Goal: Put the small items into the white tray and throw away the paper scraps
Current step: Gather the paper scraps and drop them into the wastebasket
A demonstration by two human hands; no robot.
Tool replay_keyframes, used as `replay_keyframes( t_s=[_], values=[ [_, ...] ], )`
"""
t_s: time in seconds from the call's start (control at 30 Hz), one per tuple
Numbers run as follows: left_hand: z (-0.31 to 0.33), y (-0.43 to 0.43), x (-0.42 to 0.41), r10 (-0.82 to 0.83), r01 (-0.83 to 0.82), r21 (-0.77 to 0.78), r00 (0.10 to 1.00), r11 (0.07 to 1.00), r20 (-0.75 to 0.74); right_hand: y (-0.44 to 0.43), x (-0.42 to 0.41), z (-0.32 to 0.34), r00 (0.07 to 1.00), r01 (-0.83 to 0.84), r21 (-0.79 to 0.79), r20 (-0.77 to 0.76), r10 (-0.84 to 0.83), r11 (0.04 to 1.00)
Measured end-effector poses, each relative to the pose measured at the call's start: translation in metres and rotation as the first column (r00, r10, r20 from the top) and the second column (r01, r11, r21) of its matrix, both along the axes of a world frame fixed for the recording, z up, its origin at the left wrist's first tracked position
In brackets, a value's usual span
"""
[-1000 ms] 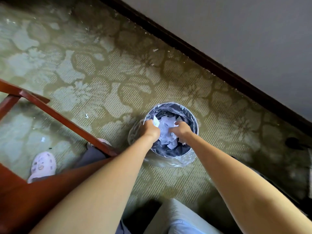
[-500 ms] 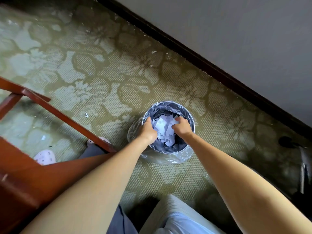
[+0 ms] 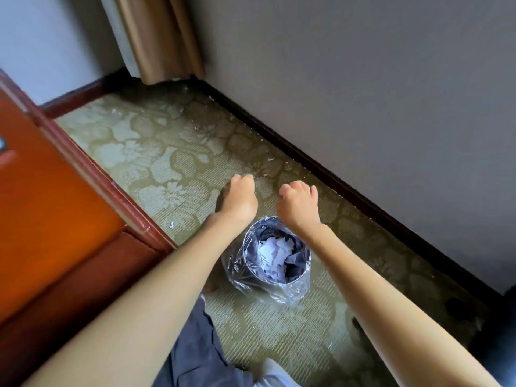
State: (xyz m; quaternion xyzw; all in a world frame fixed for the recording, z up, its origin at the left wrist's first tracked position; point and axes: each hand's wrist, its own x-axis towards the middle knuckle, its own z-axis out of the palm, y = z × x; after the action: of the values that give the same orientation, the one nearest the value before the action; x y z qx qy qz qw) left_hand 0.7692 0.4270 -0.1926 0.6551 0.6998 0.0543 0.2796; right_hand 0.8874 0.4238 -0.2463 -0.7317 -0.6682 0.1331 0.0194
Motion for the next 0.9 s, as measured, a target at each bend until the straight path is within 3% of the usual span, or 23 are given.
replay_keyframes(
  t_s=[0.1, 0.2, 0.33, 0.5, 0.67, 0.77, 0.83, 0.87, 0.9],
  values=[
    [0.062, -0.007, -0.018, 0.02, -0.009, 0.219, 0.999, 0.976, -0.05, 0.003, -0.016, 0.066, 0.999, -0.053, 0.175, 0.003, 0.053, 0.983],
    [0.115, -0.025, -0.049, 0.088, -0.041, 0.342, 0.988, 0.939, -0.124, -0.005, -0.048, 0.126, 0.992, -0.111, 0.324, -0.024, 0.126, 0.939],
    [0.161, -0.062, -0.12, 0.203, -0.108, 0.433, 0.962, 0.895, -0.18, -0.031, -0.112, 0.182, 0.965, -0.213, 0.448, -0.044, 0.26, 0.868],
    [0.179, -0.139, -0.227, 0.441, -0.268, 0.505, 0.859, 0.82, -0.26, -0.078, -0.221, 0.207, 0.872, -0.393, 0.529, -0.045, 0.488, 0.752],
    [0.165, -0.213, -0.324, 0.613, -0.467, 0.453, 0.747, 0.759, -0.257, -0.132, -0.332, 0.196, 0.7, -0.577, 0.466, -0.142, 0.7, 0.671],
    [0.165, -0.25, -0.352, 0.663, -0.546, 0.406, 0.706, 0.733, -0.248, -0.149, -0.38, 0.182, 0.605, -0.723, 0.346, -0.104, 0.79, 0.598],
    [0.074, -0.204, -0.438, 0.692, -0.602, 0.356, 0.686, 0.714, -0.227, -0.152, -0.403, 0.176, 0.571, -0.771, 0.277, -0.097, 0.815, 0.574],
    [0.022, -0.179, -0.493, 0.67, -0.596, 0.308, 0.686, 0.741, -0.284, -0.152, -0.415, 0.173, 0.565, -0.779, 0.26, -0.102, 0.819, 0.57],
    [-0.006, -0.161, -0.522, 0.694, -0.633, 0.302, 0.699, 0.713, -0.174, -0.151, -0.426, 0.171, 0.567, -0.777, 0.252, -0.115, 0.816, 0.576]
  ],
)
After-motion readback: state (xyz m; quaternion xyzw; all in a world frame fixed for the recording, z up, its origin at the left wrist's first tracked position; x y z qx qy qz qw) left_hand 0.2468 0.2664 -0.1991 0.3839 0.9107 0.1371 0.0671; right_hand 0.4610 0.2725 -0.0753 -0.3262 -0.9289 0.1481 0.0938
